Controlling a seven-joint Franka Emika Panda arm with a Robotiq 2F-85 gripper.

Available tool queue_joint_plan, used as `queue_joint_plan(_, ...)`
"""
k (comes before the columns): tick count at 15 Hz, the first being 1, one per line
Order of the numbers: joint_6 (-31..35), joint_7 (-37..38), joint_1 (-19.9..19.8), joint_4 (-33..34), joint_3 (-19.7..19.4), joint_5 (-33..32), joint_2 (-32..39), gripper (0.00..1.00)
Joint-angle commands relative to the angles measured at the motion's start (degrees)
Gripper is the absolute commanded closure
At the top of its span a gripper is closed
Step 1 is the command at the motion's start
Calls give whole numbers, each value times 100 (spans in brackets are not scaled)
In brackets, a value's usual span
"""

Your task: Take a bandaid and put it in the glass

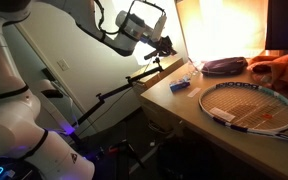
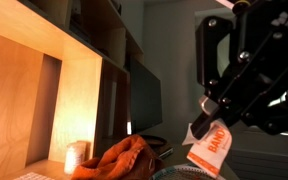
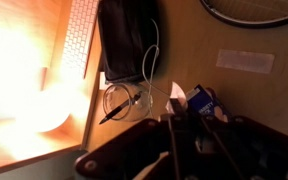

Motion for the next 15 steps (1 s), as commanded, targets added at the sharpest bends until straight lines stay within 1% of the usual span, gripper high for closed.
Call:
queue_joint_plan(1, -278, -960, -31, 635, 227, 617, 349, 99)
queue_joint_plan(6, -608, -2065, 55, 1384, 286, 1343, 725, 99)
queue_joint_plan(15, -1394, -3501, 361, 2876, 165, 2038, 1539, 99)
